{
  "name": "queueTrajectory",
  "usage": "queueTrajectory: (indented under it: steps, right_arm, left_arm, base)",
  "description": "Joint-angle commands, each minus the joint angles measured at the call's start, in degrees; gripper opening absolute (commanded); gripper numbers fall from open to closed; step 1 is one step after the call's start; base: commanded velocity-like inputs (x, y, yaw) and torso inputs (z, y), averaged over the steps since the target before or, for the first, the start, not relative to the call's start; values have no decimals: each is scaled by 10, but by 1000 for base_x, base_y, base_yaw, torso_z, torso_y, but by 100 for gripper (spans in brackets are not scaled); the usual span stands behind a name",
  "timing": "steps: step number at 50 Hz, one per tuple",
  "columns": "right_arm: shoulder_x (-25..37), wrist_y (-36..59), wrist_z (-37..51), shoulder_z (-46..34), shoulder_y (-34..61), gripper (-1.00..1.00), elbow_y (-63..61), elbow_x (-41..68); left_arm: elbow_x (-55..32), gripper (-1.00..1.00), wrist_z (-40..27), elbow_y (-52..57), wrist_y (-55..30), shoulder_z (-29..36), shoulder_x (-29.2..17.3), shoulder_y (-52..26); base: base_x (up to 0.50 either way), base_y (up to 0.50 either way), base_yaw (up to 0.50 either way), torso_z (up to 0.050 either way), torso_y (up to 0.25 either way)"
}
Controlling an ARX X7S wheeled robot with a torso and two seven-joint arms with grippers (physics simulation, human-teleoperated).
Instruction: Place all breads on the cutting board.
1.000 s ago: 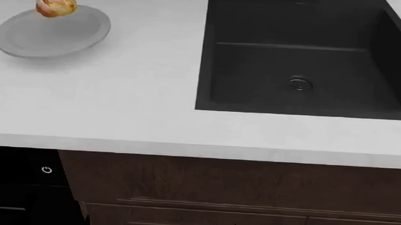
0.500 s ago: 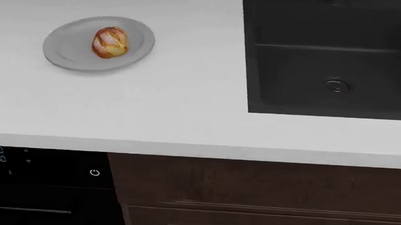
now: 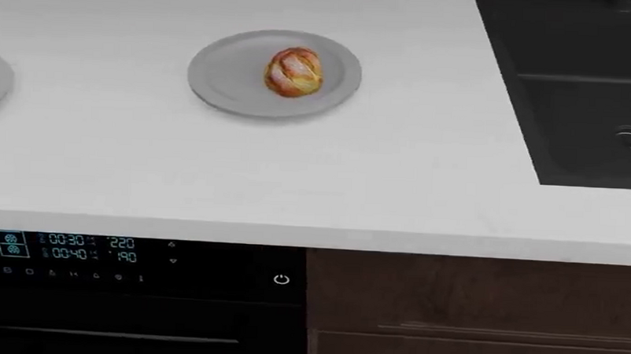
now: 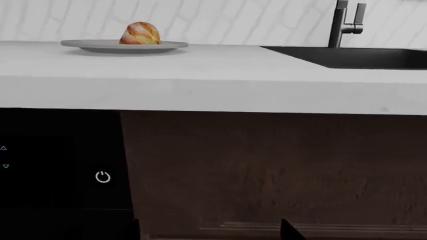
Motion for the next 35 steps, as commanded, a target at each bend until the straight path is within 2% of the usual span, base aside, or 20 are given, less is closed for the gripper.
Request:
queueTrajectory:
  steps: [1,35]
  right_arm:
    - [8,1,9,-9,1,100,-1,8]
    - [25,0,29,-29,4,100,2,24]
  left_arm:
    - [-4,100,-10,1,2,10,-8,0]
    - [-14,100,-31,0,5,32,-25,-3]
  base:
    - [0,500,0,0,0]
    - [0,500,0,0,0]
